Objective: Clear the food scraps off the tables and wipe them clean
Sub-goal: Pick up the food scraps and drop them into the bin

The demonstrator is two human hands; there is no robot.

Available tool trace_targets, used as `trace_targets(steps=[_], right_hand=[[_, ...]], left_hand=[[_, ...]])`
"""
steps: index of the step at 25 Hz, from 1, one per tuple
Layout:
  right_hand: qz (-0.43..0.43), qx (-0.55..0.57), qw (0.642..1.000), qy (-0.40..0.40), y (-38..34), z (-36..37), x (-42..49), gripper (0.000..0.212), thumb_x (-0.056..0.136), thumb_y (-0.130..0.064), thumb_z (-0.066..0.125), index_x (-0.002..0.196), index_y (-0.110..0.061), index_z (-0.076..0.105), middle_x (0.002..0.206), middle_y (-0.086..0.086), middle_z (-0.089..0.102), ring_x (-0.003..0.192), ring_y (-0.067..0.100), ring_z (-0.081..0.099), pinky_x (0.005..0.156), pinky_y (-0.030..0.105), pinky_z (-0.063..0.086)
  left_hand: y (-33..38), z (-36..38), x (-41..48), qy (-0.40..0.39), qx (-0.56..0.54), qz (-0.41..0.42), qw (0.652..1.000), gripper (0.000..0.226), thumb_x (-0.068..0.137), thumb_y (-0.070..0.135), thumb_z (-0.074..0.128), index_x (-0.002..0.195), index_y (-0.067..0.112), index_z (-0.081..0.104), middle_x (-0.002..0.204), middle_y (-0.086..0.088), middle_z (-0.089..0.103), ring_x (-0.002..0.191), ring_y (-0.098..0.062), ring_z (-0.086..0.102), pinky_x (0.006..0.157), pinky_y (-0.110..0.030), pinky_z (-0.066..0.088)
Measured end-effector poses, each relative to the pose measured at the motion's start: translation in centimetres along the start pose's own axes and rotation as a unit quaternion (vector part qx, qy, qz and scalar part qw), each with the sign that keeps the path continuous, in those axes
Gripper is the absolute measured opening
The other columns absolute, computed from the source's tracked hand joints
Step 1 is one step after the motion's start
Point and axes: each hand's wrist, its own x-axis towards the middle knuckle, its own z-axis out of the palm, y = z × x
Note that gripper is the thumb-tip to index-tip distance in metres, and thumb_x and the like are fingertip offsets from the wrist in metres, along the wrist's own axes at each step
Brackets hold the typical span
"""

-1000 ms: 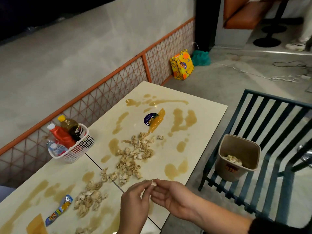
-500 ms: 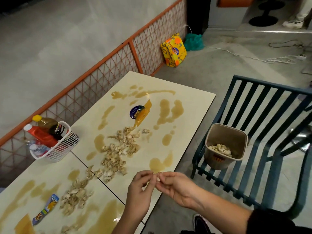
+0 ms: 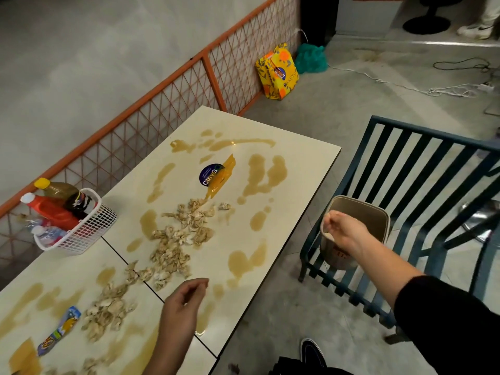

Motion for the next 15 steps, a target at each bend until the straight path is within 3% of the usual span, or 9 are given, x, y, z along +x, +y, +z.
trace_targets(steps=[6,9,12,15], right_hand=[[0.034,0.038,0.987,0.155,-2.5,-4.4,7.2,0.034,0.098,-0.004,0.059,0.132,-0.007,0.06,0.104,0.007,0.066,0.087,0.015,0.066,0.061,0.025,0.057],[0.035,0.064,0.986,0.151,-2.7,-4.9,7.4,0.039,0.103,-0.013,0.053,0.142,-0.006,0.05,0.137,0.017,0.059,0.119,0.029,0.064,0.09,0.035,0.059],[0.074,0.099,0.985,0.122,-1.6,-4.8,6.0,0.041,0.104,-0.019,0.05,0.144,-0.006,0.048,0.137,0.019,0.06,0.119,0.032,0.064,0.096,0.04,0.057],[0.085,-0.034,0.993,0.07,1.3,-2.9,3.5,0.042,0.105,-0.015,0.044,0.146,-0.004,0.043,0.134,0.019,0.062,0.121,0.032,0.062,0.102,0.041,0.052]], left_hand=[[-1.0,-3.9,0.0,0.062,-0.002,-0.035,0.997,0.021,0.1,0.021,0.055,0.096,0.014,0.074,0.101,-0.002,0.074,0.099,-0.024,0.065,0.091,-0.047,0.047],[-1.6,-4.4,-0.3,0.059,0.001,-0.061,0.996,0.023,0.101,0.021,0.054,0.095,0.011,0.074,0.101,-0.004,0.073,0.098,-0.025,0.064,0.089,-0.046,0.046],[-2.4,-4.7,-0.7,0.051,0.009,-0.076,0.996,0.021,0.099,0.019,0.057,0.093,0.01,0.075,0.096,-0.004,0.075,0.099,-0.026,0.065,0.09,-0.043,0.045],[-3.1,-5.5,-0.7,0.058,0.024,-0.076,0.995,0.017,0.097,0.019,0.061,0.091,0.015,0.076,0.087,0.003,0.077,0.098,-0.024,0.066,0.096,-0.044,0.046]])
